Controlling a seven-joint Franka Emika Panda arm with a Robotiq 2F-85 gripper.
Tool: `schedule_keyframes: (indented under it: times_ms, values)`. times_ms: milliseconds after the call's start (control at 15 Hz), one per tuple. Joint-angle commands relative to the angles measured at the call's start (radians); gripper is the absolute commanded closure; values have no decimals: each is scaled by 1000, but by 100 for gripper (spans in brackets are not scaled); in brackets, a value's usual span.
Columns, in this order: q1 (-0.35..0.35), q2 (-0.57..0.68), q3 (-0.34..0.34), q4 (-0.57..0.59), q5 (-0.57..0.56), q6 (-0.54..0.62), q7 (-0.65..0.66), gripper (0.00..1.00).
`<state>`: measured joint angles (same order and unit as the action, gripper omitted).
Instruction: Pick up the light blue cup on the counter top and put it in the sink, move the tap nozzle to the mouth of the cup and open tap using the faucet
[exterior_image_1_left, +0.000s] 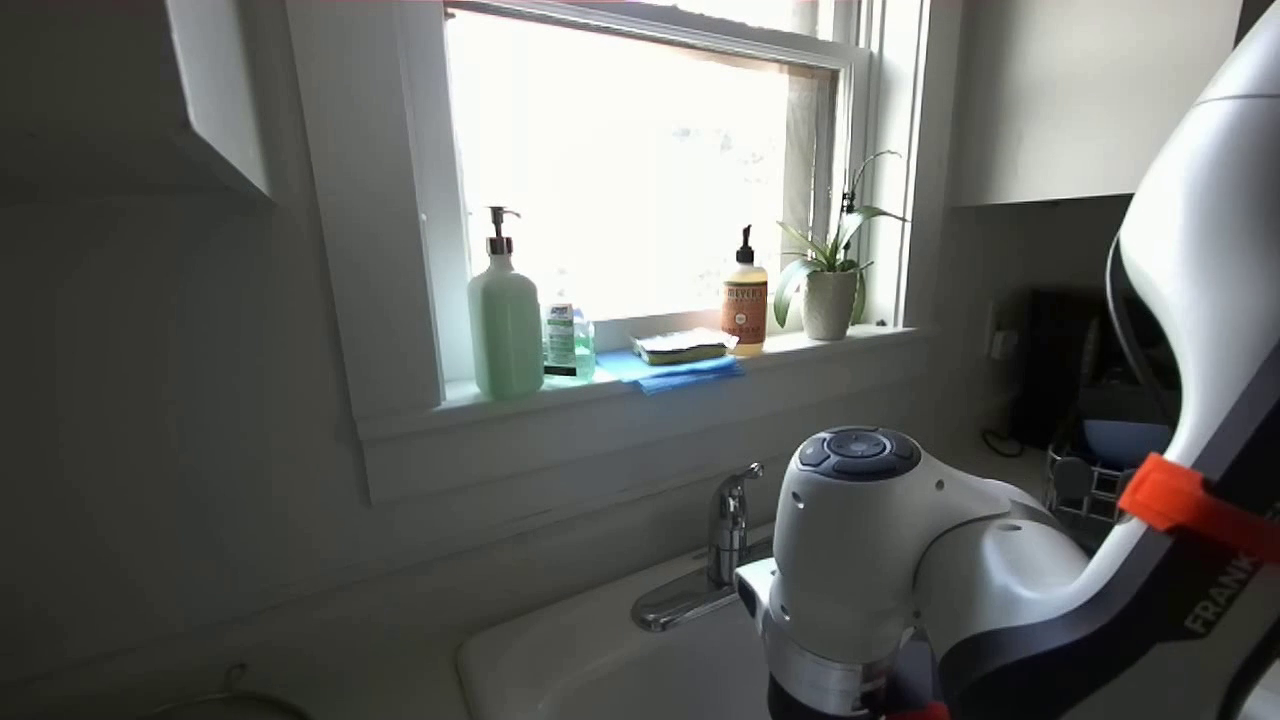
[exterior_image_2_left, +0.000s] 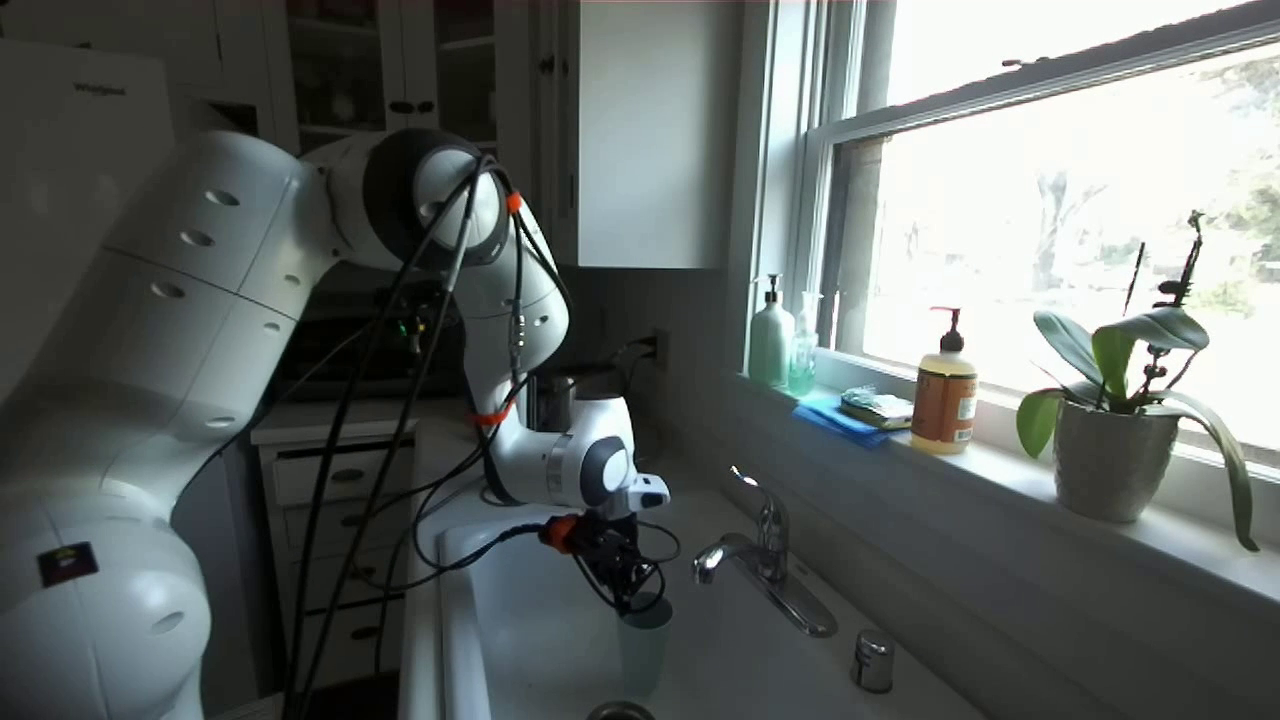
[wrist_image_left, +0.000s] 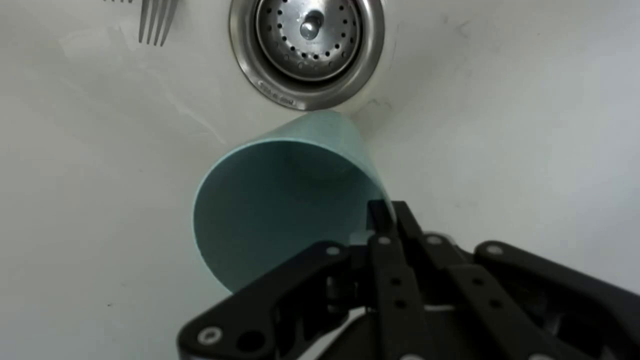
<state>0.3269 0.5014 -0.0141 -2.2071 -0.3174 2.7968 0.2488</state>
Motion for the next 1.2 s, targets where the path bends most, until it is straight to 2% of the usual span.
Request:
schedule_keyframes:
  times_ms: [0,267,333,467,733,800,867,933,1133]
  values:
    - [59,77,-51,58,-14,56,28,99]
    - [86,108,-70,84,-2,49,18,99]
    - [90,107,-76,86,-2,45,19,71]
    - [86,100,-71,90,9,34,12,65]
    - [82,80,-67,94,14,-5,7,37]
    - [83,79,-69,96,12,-13,9,81]
    - [81,75,-65,95,16,-25,9,77]
    - [73,67,-53,92,26,-47,5,78]
    - [66,48,-46,85,33,-107,9,99]
